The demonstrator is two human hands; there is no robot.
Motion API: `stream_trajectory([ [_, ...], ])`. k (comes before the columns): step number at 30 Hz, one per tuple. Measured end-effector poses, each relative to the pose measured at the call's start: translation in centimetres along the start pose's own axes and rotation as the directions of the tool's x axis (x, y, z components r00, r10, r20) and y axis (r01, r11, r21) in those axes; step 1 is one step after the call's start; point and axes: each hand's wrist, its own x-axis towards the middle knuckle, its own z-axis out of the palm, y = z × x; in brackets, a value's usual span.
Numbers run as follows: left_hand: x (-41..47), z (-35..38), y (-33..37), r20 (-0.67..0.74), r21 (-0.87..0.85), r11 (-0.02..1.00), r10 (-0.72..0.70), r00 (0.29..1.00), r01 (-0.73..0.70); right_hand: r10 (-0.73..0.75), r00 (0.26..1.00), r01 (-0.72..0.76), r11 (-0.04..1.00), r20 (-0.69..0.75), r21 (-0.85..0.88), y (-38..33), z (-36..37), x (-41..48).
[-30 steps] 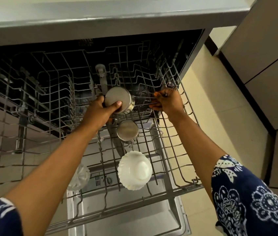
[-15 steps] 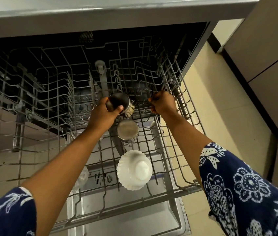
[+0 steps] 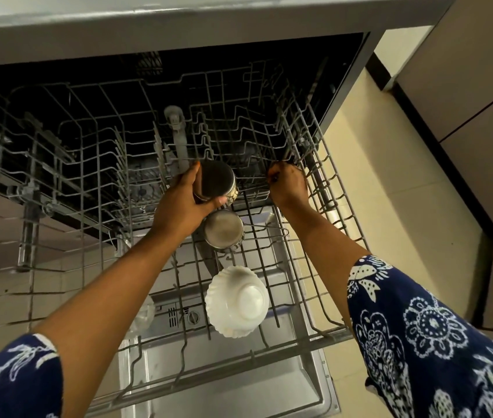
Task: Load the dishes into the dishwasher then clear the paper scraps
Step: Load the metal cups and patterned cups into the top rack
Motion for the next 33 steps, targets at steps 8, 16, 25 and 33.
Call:
stream_trajectory([
  [8, 0.0, 0.0, 0.4, -0.015, -0.011, 0.999, -0.032, 0.999, 0.032, 0.004, 0.999, -0.002, 0.999, -0.043, 0.051, 0.2, 0.7, 0.0],
  [16, -0.3, -0.3, 0.2, -0.018, -0.052, 0.998, -0.027, 0.999, 0.026, 0.012, 1.0, -0.009, 0.993, -0.027, 0.119, 0.2, 0.7, -0.2],
  [25, -2.2, -2.8, 1.6, -0.053, -0.071, 0.997, -0.016, 0.998, 0.012, -0.064, 0.985, 0.072, 0.997, -0.16, 0.04, -1.1, -1.2, -3.1],
  [33, -11.3, -10.9, 2.7, -0.05, -0.17, 0.985, -0.03, 0.998, 0.021, -0.064, 0.99, 0.066, 0.998, -0.127, 0.011, -6.3, -5.0, -13.5],
])
